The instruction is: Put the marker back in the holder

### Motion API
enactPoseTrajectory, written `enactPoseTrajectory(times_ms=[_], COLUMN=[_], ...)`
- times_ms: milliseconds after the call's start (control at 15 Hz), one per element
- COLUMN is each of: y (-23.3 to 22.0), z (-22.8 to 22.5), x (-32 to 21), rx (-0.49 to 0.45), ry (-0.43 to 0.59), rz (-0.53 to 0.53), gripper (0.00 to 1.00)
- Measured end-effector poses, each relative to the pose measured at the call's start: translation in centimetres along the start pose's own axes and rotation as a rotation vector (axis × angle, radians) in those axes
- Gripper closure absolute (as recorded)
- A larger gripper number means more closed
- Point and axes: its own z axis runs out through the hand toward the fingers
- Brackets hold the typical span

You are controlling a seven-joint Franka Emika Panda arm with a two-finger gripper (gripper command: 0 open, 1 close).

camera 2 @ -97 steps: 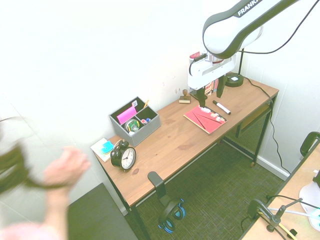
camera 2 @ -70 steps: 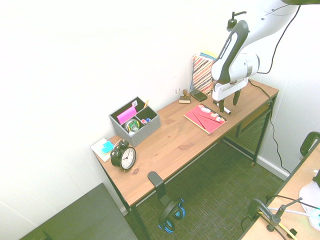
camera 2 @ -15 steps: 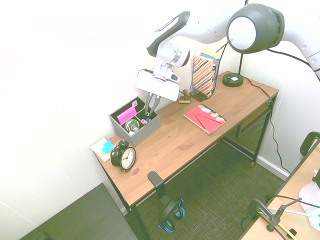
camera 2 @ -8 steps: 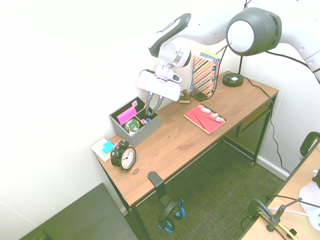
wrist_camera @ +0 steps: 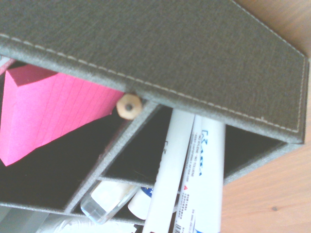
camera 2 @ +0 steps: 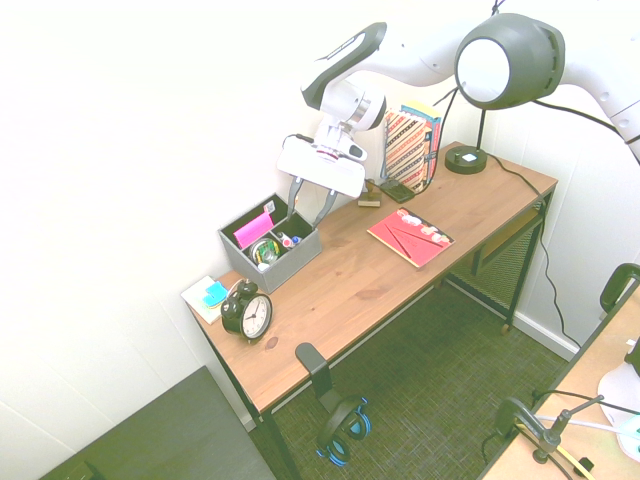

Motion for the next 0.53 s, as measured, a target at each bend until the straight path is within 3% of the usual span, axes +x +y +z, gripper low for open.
enactPoseTrajectory(times_ms=[133, 533], y=[0.6, 9.9], z=[-0.9, -8.7], x=[-0.8, -4.8], rx=[-0.006, -0.121], ry=[0.033, 0.351], rz=[-0.051, -0.277], gripper=[0.0, 0.0])
